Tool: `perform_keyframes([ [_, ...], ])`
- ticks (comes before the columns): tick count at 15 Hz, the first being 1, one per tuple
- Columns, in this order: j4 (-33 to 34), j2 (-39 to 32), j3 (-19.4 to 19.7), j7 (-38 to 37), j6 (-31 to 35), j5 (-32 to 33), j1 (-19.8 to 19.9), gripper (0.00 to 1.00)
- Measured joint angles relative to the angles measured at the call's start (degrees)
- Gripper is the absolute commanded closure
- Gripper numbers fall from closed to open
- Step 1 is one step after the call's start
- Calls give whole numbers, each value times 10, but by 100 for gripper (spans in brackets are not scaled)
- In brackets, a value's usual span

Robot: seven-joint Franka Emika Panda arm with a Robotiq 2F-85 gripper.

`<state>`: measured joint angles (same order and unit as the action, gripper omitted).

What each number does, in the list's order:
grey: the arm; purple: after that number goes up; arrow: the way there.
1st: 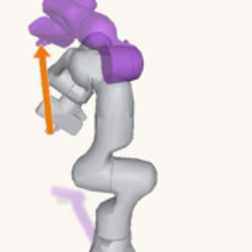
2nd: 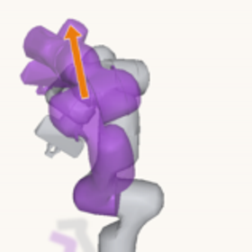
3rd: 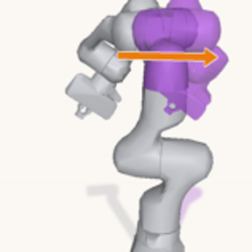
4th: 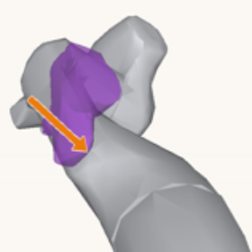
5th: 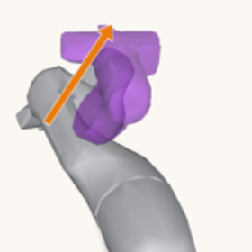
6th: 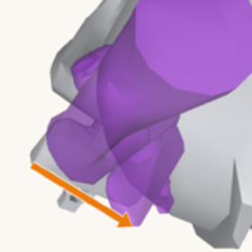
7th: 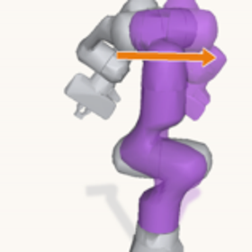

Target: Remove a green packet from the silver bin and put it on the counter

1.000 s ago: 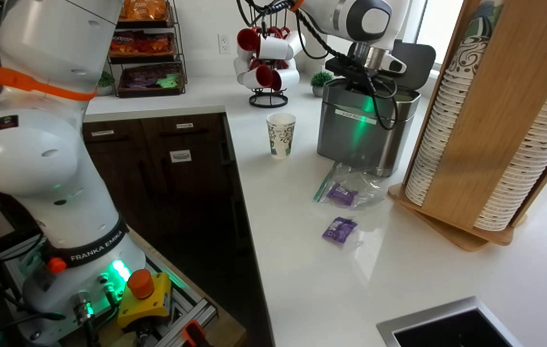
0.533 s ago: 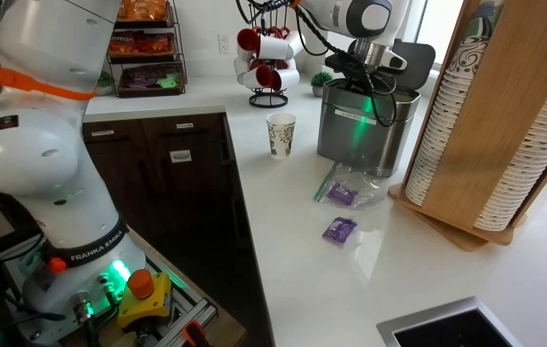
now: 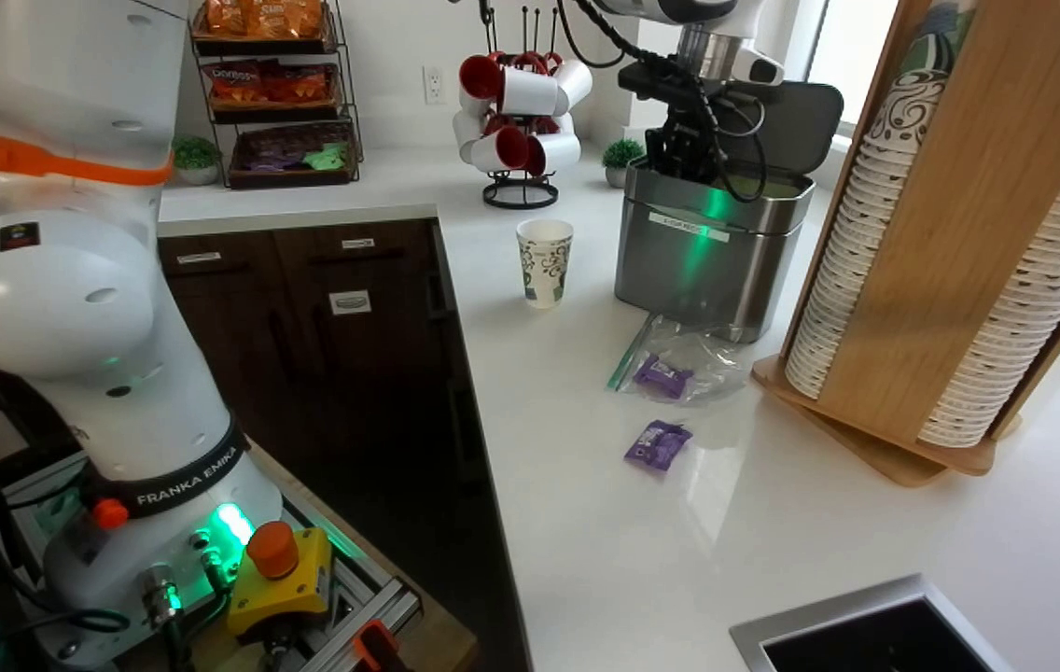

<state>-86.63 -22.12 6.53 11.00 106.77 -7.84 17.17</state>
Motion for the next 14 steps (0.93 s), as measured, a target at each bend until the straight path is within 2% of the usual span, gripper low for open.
perform_keyframes([
  [14,-108,155,20,-3,60,27,-20,93],
])
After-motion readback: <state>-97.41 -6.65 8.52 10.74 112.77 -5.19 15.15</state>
